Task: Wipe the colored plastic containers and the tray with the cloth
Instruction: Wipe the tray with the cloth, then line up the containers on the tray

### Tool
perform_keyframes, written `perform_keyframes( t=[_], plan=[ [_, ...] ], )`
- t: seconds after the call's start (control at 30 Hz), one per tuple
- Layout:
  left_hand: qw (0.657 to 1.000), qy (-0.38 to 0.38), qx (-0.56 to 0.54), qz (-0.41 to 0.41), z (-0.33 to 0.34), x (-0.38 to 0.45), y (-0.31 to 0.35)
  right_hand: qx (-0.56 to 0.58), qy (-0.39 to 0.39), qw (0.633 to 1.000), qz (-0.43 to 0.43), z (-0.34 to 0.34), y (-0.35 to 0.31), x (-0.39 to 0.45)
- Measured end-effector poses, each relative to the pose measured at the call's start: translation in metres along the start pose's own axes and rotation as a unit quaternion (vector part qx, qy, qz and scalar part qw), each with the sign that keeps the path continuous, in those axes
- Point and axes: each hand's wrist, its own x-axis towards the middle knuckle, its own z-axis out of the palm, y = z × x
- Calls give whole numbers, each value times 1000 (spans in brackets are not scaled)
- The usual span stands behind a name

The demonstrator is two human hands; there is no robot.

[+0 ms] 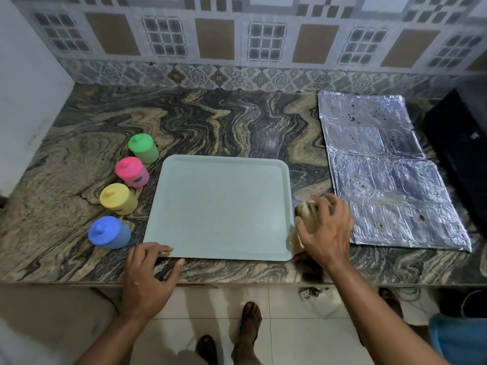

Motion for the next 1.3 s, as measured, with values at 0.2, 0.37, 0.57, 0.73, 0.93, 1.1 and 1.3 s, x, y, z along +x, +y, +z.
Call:
perform_keyframes(
  t=[0.2, 0.37, 0.57, 0.73, 0.93, 1.1, 1.3],
  plan=[
    [990, 128, 18, -55, -37, 11, 12, 93, 15, 989, -114, 20, -84, 5],
    [976, 176, 60, -113, -60, 33, -15, 164, -56, 958, -228, 52, -196, 5],
    [985, 100, 79, -119, -73, 48, -63, 182, -195, 916, -301, 101, -312, 7],
    [990, 45, 13, -130, -83, 49, -93, 208, -249, 898, -297, 133, -349, 0],
    [990, 36, -43, -128, -96, 61, -95, 246, -209, 910, -262, 140, -350, -5],
    [993, 17, -85, -86, -94, 96, -73, 274, -123, 930, -211, 112, -313, 0],
    [994, -36, -103, -4, -46, 158, -18, 250, -49, 965, -60, 71, -214, 29]
  ],
)
